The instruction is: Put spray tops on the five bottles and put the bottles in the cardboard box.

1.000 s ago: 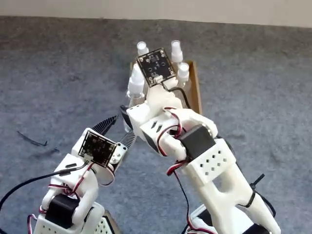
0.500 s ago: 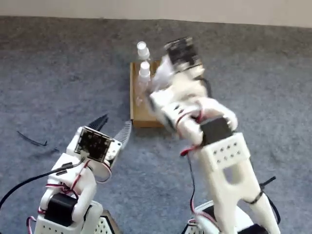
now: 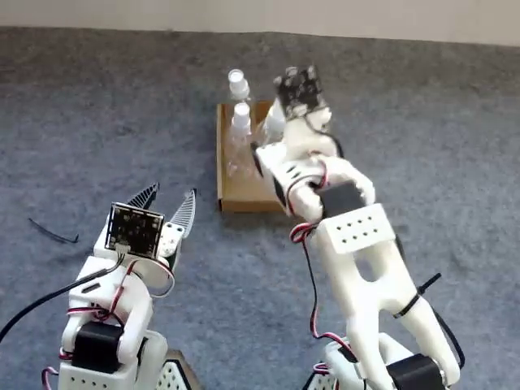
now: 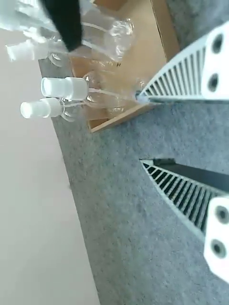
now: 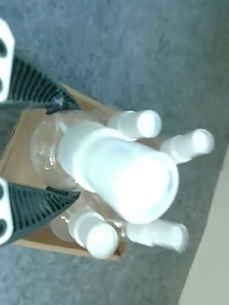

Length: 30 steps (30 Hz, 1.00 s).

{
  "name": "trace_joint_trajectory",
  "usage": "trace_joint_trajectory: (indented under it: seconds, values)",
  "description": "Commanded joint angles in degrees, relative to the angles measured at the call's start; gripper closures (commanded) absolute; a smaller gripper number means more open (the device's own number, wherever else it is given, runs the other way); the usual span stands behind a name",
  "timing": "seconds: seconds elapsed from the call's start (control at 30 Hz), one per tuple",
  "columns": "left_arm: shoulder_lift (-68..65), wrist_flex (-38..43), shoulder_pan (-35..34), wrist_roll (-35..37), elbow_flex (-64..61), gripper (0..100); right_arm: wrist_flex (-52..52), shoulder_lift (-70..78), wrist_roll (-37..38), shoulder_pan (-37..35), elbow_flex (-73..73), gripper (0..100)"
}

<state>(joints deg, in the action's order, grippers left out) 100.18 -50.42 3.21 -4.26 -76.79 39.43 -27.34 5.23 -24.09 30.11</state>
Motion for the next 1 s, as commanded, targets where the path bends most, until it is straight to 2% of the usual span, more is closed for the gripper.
trace_joint_trajectory:
  seconds: [0.0,0.37,0.67,0.97]
  values:
    - [0.0,1.3,-0.9,0.4,0.2,83,-10.0,-3.2,0.6,-0.7,6.8,99.5]
    - [0.0,1.3,-0.9,0.4,0.2,83,-16.9,-3.0,0.7,-0.7,11.9,99.5]
    - [0.0,1.3,-0.9,0.4,0.2,83,-17.0,4.6,0.5,-0.5,11.4,99.5]
    - [0.0,1.3,-0.9,0.4,0.2,83,-17.1,5.7,0.7,-0.8,11.7,99.5]
